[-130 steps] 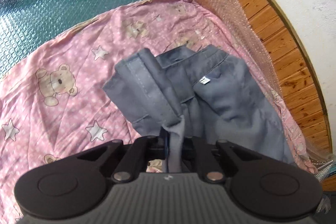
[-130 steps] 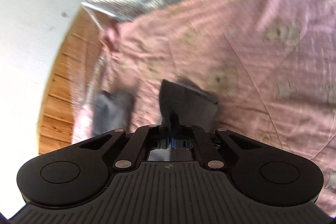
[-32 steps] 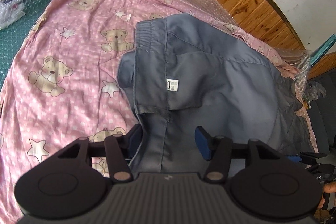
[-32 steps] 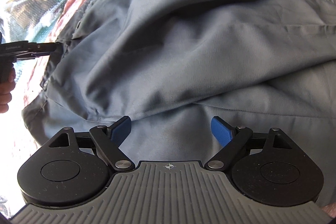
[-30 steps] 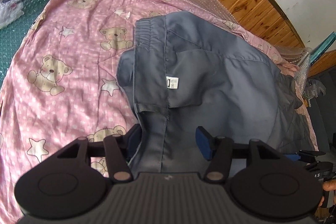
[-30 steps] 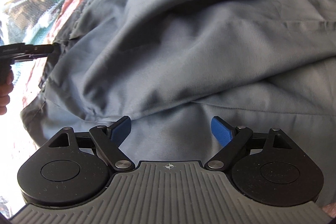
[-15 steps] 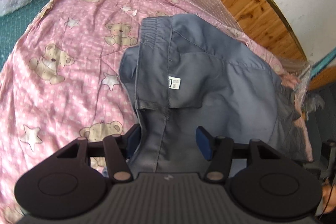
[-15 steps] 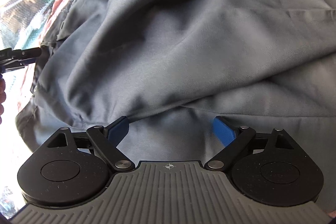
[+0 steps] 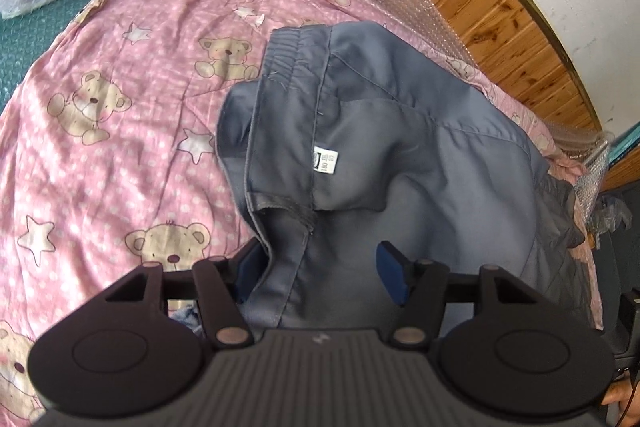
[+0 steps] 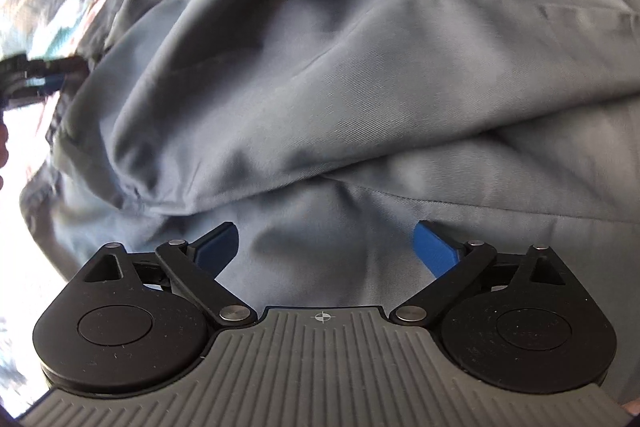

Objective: Fold clothes

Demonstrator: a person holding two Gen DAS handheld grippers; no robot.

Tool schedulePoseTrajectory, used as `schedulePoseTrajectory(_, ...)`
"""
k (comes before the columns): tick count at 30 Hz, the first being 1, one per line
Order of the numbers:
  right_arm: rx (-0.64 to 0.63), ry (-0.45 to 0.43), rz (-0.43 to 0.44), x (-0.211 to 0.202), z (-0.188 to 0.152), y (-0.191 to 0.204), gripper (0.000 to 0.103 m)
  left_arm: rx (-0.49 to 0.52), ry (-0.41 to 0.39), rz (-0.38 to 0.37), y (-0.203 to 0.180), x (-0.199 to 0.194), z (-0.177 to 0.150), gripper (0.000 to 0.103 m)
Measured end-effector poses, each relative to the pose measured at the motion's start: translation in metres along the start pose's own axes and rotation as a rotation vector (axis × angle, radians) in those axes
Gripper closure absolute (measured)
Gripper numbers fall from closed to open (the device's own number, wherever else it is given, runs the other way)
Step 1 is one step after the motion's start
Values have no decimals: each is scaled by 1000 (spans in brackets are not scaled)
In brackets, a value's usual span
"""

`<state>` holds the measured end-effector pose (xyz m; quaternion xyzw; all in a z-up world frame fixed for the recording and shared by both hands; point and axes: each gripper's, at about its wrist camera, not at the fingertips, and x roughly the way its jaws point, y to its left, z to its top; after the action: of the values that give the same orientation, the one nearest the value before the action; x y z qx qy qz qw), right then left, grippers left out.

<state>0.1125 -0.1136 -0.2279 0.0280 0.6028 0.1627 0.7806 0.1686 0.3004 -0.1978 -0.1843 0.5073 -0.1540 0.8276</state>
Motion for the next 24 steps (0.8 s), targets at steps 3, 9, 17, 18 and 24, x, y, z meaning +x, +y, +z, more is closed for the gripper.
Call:
schedulePoseTrajectory(3, -2, -4, -1, 0, -1, 1, 6, 18, -4, 16, 1, -2, 2, 53)
schedulePoseTrajectory(9, 71, -21, 26, -3, 0, -9, 6, 21, -5, 2, 7, -9, 6, 61)
schedulePoseTrajectory(17, 133, -44, -2, -4, -1, -16, 6, 34, 1, -1, 18, -6, 11, 54)
schedulePoseTrajectory(18, 142, -50, 0, -4, -2, -16, 6, 28, 4, -6, 19, -4, 13, 54)
schedulePoseTrajectory(24, 159, -71, 10, -4, -9, -19, 6, 51, 9, -40, 11, -13, 17, 54)
